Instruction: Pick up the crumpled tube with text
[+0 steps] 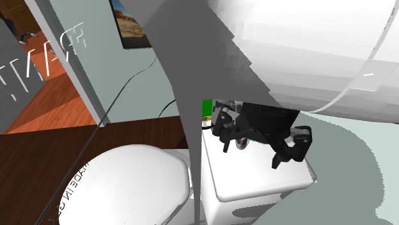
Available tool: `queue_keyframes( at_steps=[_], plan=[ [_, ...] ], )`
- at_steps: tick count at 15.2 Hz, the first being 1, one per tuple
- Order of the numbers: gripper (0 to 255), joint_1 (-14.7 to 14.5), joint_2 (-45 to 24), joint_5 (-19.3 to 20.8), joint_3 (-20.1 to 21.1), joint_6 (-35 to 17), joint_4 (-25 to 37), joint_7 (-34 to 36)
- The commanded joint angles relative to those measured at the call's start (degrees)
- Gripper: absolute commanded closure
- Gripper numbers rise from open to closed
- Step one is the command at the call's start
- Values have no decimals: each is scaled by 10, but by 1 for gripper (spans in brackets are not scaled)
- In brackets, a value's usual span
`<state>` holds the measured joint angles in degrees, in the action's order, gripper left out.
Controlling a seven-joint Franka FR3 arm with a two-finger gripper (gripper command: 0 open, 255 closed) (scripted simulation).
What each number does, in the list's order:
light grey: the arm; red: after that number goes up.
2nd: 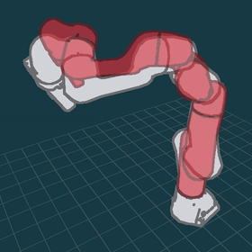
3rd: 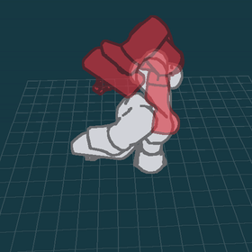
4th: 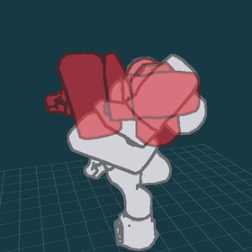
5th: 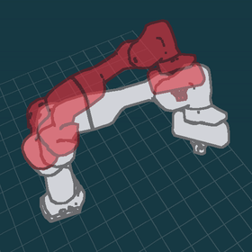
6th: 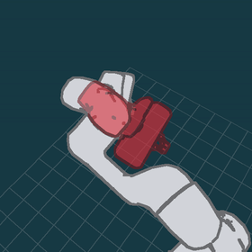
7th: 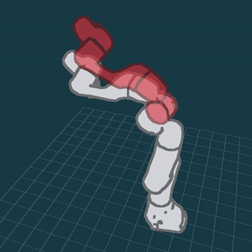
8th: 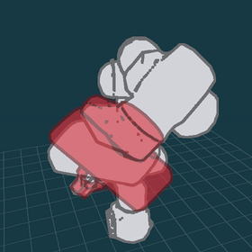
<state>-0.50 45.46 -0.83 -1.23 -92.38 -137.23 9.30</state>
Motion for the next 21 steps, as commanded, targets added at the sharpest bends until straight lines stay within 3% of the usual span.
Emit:
queue_keyframes(
  at_steps=[1,12,21],
  plan=[
    [0,0,0,0,0,0,0,0],
    [0,-83,-92,12,-37,-29,184,-214],
    [0,-81,-72,14,-38,-83,110,-215]
  ],
)
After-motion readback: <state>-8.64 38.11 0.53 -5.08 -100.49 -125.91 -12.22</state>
